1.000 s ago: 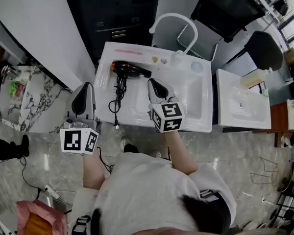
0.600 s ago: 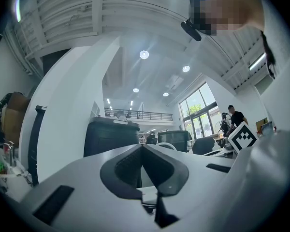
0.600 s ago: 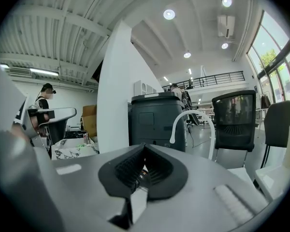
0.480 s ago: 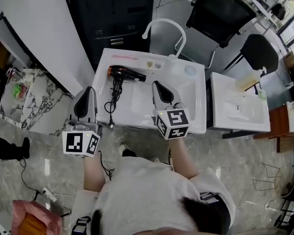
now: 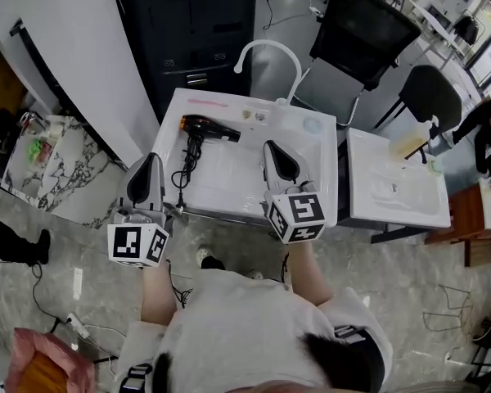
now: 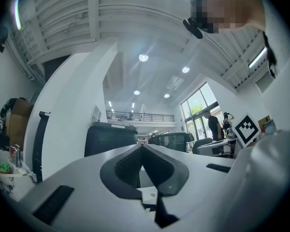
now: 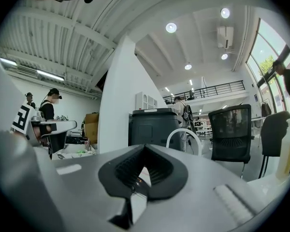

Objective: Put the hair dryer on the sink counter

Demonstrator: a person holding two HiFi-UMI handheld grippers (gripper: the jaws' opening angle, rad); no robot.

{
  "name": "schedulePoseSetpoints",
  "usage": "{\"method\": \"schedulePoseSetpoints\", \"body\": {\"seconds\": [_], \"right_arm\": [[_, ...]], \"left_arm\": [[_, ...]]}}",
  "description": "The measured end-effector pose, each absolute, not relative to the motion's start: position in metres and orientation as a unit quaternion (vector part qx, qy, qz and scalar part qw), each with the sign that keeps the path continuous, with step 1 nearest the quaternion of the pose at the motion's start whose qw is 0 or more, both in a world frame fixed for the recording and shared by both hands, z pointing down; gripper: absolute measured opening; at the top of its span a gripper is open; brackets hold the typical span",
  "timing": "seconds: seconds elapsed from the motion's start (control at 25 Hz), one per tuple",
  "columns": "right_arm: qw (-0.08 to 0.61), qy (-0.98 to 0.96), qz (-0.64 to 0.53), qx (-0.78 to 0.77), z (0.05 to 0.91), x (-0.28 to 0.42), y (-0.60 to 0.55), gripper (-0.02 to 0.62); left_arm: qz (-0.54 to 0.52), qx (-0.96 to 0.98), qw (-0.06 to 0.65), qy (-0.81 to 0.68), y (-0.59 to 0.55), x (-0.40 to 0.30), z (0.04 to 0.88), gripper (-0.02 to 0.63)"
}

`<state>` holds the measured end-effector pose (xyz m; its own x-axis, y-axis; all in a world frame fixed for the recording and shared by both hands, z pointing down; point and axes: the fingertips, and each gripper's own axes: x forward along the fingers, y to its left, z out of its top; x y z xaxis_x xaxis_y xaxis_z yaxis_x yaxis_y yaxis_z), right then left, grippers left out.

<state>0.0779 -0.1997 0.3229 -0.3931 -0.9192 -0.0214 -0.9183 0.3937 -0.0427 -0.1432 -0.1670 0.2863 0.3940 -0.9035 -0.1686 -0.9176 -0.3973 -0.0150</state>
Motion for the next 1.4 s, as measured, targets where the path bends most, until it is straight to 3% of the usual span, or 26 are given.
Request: {"method": "schedulePoseSetpoints", "body": {"seconds": [0.6,1.4], "right_arm": [[0.059,0.841,0.018,-0.538,0.297,0.120,-0.149,0.011],[0.059,0.839,0.017,-0.541,0.302,0.146,-0.138,0.011]], "left_arm": [[0.075,-0.832,0.058,0.547,-0.132,-0.107,0.284,0.002],[0.071,-0.839,0.058,0.536,-0.126,-0.075,0.284,0.002]]}}
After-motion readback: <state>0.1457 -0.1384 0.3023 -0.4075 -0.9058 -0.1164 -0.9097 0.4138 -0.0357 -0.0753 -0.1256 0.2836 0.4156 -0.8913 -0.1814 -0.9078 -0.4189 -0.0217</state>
